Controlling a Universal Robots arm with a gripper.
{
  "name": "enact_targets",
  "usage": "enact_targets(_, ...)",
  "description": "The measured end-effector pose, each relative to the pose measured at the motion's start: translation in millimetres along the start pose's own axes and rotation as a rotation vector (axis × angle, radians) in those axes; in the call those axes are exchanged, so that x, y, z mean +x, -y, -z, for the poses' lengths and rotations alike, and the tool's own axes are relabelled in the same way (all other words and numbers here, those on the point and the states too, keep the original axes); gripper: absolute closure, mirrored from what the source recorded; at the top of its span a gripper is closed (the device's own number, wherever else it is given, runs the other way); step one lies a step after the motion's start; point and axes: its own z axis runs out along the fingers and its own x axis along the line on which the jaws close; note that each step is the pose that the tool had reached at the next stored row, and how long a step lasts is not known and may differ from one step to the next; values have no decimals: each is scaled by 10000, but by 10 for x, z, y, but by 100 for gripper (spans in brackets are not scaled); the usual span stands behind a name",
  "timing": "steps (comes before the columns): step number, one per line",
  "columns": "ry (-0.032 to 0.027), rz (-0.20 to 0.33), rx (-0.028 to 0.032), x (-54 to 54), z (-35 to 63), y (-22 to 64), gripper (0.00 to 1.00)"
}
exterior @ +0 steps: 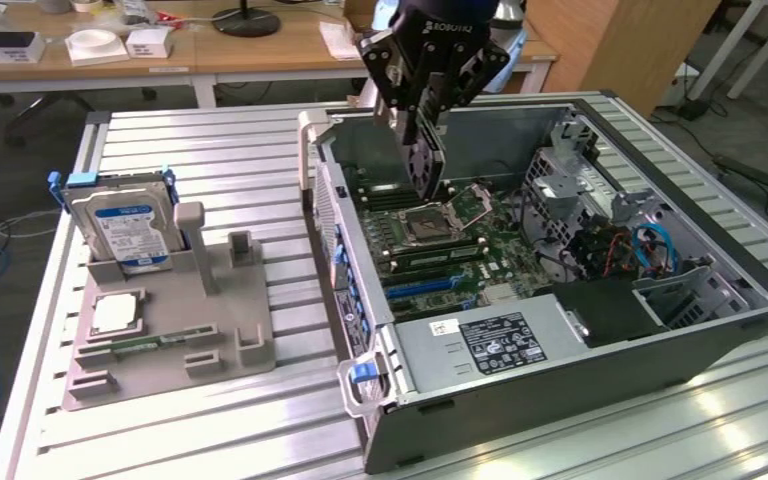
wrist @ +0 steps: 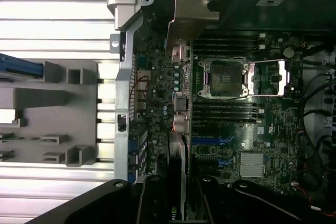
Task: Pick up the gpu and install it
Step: 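Pick up the gpu and move the gpu toward the slot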
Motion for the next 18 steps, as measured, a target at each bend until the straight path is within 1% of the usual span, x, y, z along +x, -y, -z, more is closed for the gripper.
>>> enact_targets(9,-2,25,1,-59,-2,0,73)
enact_targets(13,10,-173,-7,-73,-8,0,73)
enact_targets(18,11,-202,-6,-143,-7,-1,73)
